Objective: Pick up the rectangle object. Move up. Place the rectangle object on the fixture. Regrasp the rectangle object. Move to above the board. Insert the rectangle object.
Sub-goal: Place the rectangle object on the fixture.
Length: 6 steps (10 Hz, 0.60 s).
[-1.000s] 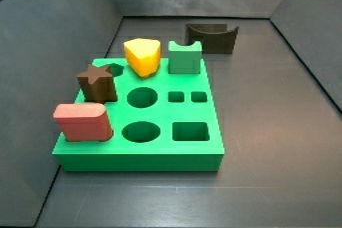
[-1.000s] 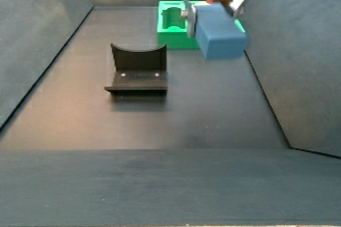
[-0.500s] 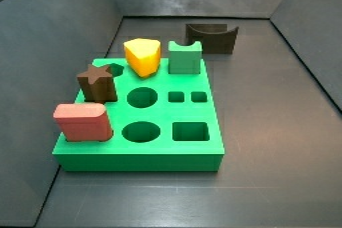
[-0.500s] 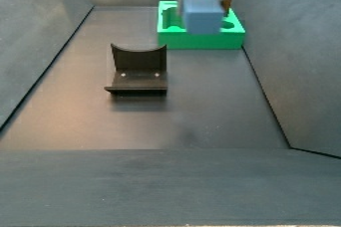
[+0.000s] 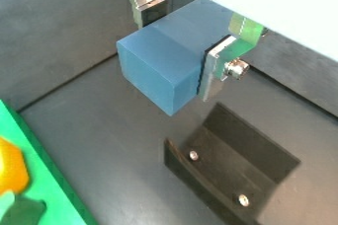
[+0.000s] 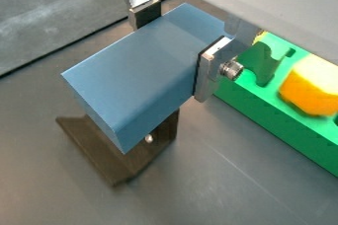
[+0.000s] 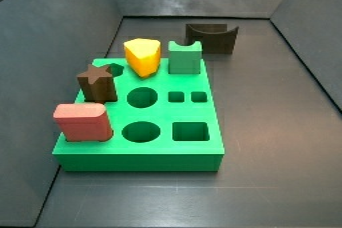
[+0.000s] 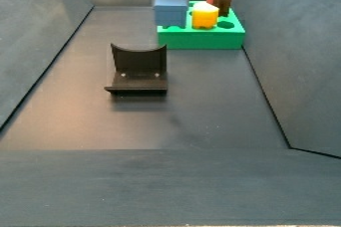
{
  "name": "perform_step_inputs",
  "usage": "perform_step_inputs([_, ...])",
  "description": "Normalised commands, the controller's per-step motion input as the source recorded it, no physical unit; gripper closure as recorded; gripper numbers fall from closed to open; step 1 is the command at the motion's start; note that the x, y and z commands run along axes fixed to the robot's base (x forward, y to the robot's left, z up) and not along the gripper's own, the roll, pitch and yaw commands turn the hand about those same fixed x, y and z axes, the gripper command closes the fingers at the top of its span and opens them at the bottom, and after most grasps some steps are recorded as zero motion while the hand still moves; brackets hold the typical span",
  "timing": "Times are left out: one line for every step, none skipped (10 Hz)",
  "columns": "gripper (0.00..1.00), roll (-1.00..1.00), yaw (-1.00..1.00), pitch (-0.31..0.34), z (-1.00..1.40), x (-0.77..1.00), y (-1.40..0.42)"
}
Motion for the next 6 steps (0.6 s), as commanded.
perform_step_inputs([1.00, 0.06, 0.02, 0.131, -0.01, 0.73, -0.09])
perform_step_inputs([1.00, 0.05, 0.02, 0.147, 0.00, 0.60, -0.05])
perform_step_inputs([1.00, 0.05, 0.02, 0.153, 0.00, 0.53, -0.04])
perform_step_inputs([1.00, 0.05, 0.03, 0.161, 0.00, 0.42, -0.03])
perform_step_inputs([1.00, 0.04, 0.03, 0.159, 0.00, 0.34, -0.02])
perform_step_inputs([1.00, 0.04, 0.03, 0.162, 0.00, 0.24, -0.01])
